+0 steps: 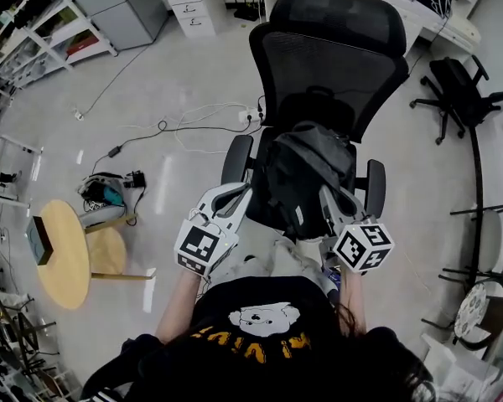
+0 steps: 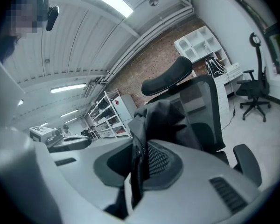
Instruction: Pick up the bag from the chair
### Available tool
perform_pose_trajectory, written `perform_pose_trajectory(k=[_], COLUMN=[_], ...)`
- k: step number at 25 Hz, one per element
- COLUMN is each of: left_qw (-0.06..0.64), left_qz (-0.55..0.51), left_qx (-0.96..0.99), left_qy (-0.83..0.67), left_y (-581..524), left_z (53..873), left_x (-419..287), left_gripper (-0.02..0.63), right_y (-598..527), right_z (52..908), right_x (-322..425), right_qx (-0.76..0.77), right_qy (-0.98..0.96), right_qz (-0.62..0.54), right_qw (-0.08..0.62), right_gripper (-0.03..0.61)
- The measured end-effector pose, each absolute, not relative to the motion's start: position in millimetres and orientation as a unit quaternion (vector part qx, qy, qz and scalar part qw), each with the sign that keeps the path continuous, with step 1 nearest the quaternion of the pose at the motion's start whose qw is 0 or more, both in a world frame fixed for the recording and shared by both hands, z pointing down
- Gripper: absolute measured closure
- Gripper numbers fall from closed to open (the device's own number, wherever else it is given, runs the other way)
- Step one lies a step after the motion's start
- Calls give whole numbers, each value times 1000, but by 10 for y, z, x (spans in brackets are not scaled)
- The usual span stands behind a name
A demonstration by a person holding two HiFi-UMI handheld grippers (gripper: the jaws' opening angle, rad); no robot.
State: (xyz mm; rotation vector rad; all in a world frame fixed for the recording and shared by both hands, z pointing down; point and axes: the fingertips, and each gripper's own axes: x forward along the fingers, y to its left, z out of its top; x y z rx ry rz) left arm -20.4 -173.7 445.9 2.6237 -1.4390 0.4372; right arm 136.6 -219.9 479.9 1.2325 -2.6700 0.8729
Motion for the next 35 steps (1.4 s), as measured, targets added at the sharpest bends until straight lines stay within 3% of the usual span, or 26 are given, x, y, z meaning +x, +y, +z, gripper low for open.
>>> perform_pose_trajectory(k=[17, 35], left_qw=[47, 44], left_qz=[118, 115], left_qx=[899, 909], left_qy=[-420, -399], left_y=[-598, -277], left_z=[4436, 4374], left_x=[-809, -495], left_gripper=[606, 606], right_y=[-1095, -563], right_z=[4314, 4208], right_x=[855, 1106], right_qx=[453, 454], right_qy=[-854, -851], right_qz=[256, 262], right_qw=[-8, 2], right_gripper=[551, 551])
